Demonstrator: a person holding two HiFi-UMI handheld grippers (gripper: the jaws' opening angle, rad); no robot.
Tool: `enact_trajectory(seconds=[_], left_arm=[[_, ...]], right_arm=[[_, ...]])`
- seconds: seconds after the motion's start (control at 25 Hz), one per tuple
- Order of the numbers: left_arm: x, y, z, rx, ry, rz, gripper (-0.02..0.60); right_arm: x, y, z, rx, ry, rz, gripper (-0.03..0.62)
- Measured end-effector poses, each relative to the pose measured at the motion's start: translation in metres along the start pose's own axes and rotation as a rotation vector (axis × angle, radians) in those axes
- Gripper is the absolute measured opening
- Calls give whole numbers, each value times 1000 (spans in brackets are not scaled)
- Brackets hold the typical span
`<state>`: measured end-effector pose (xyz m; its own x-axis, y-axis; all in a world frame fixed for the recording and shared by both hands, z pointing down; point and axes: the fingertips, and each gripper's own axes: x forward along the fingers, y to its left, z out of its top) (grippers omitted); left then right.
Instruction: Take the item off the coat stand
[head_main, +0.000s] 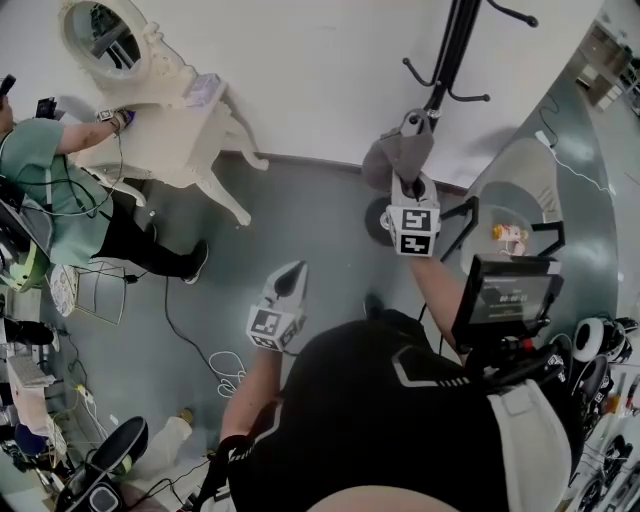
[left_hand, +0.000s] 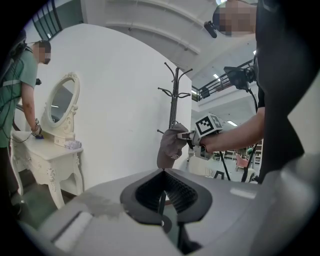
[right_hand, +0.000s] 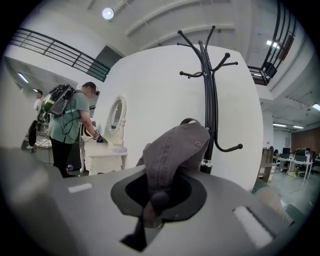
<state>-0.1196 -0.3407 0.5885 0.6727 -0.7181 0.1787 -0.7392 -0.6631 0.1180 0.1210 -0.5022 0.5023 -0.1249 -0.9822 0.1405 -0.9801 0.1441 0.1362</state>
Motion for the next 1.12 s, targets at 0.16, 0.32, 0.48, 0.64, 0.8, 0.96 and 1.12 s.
enact_trajectory(seconds=[0.16,0.32,0.48,0.64,0.8,0.96,1.12], left_arm=[[-9,-5,8,18,-16,-15,0],[-19,-9,11,26,-23,-32,0],[-26,-15,19,46,-38,-40,0],[-38,-23,29,50,-53,-38,0],[-49,-30,37,46,-93,-48,0],[-59,-34,31,46,-80,-46,0],[-70,-38,44,39,-114,-51,0]], right_arm=[[-18,14,10,9,-16,37,32],[-36,24,21,20,-31,58,32],[-60,29,31,19,-47,62,32],[-87,31,34,31,-58,61,32],[-112,34,37,31,-65,58,32],[-136,38,33,31,-49,48,32],[-155,43,39,18,-54,44,32]])
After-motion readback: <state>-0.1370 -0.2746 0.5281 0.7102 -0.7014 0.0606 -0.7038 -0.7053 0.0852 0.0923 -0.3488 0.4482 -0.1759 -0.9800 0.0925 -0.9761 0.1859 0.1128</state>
